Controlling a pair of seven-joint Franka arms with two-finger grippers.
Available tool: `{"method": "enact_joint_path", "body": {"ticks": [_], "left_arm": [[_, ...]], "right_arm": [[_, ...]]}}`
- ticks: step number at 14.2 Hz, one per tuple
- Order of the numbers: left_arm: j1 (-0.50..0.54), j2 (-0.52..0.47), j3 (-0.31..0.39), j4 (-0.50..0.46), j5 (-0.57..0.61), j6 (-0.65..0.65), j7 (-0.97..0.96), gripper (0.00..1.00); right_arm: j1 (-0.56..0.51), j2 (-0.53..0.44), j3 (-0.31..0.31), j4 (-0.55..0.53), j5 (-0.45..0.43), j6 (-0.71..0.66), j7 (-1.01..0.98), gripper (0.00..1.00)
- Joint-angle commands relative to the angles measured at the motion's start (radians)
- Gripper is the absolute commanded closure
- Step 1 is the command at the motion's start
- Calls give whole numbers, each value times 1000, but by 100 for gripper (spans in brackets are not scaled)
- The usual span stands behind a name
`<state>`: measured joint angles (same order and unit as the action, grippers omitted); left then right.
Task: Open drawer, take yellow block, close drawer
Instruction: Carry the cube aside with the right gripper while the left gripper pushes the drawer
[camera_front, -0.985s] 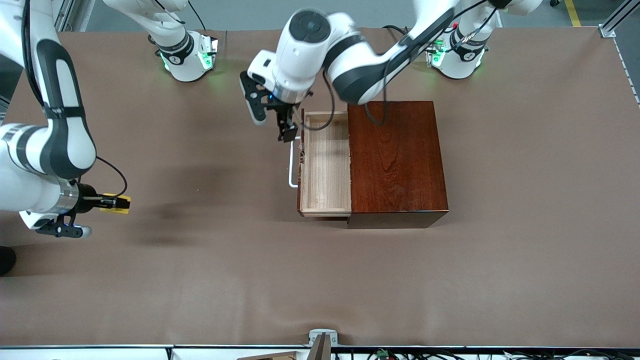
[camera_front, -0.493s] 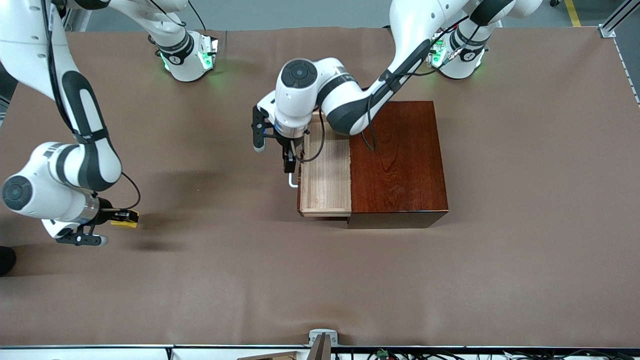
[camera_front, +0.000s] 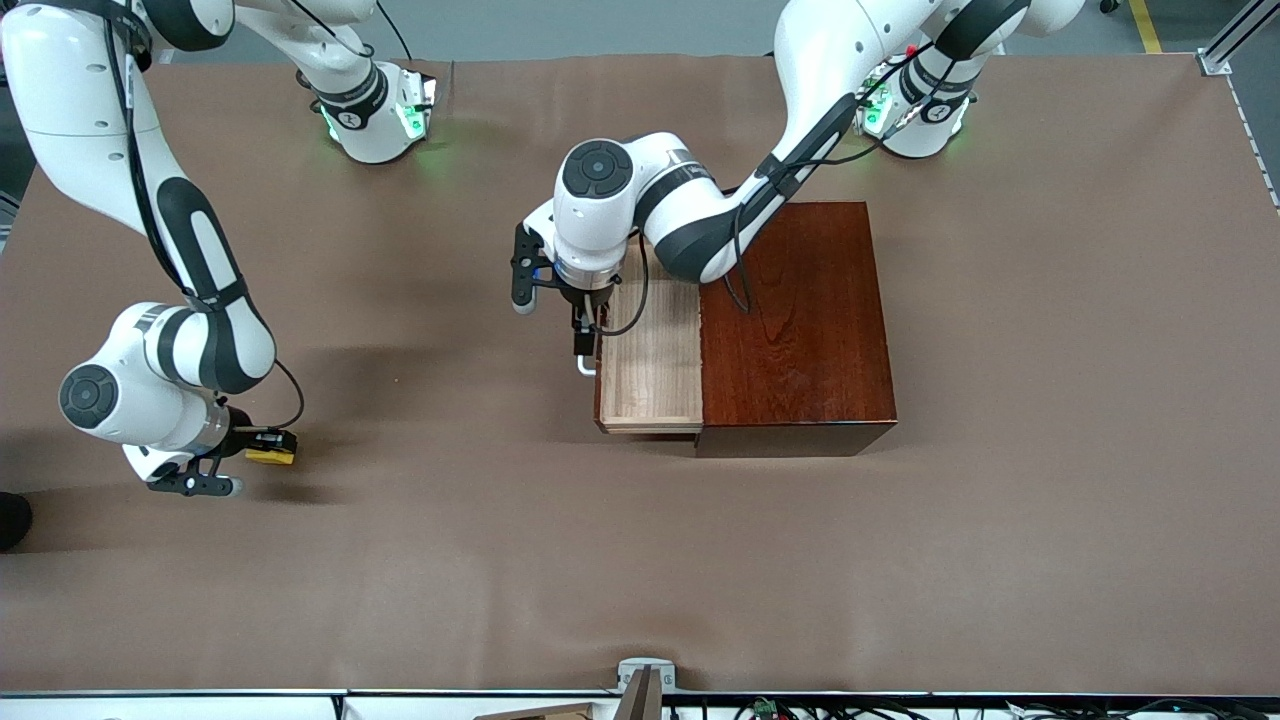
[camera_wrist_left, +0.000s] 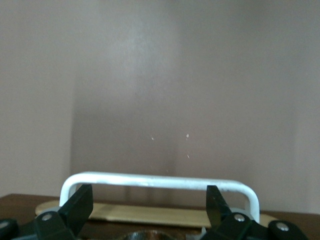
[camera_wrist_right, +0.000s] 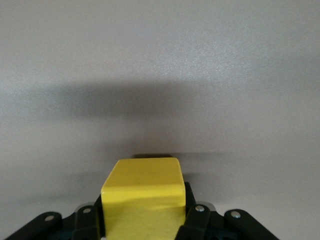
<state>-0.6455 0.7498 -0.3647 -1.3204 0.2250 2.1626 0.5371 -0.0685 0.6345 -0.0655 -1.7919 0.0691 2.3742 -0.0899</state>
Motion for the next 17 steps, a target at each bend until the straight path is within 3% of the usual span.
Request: {"method": "enact_joint_path", "body": {"ticks": [1,2,9,13,17], "left_arm": [[-5,-7,6,20,17,-78,9,0],[-5,-10,6,20,20,-102,9,0],[-3,-55,36,20,72,-306,14,0],[7,-76,36,18,152,-397,14,0],[27,-75,41,15,169,-451,14,0]], "right_arm": [[-7,-6,9,5,-17,-1,18,29],[-11,-6,9,5,-17,-1,16,0],[-10,-36,9,5,-17,-24,4,0],[-5,-122,9,5,-17,-96,6,0],[-5,-257,9,5,-17,-261,6,0]]}}
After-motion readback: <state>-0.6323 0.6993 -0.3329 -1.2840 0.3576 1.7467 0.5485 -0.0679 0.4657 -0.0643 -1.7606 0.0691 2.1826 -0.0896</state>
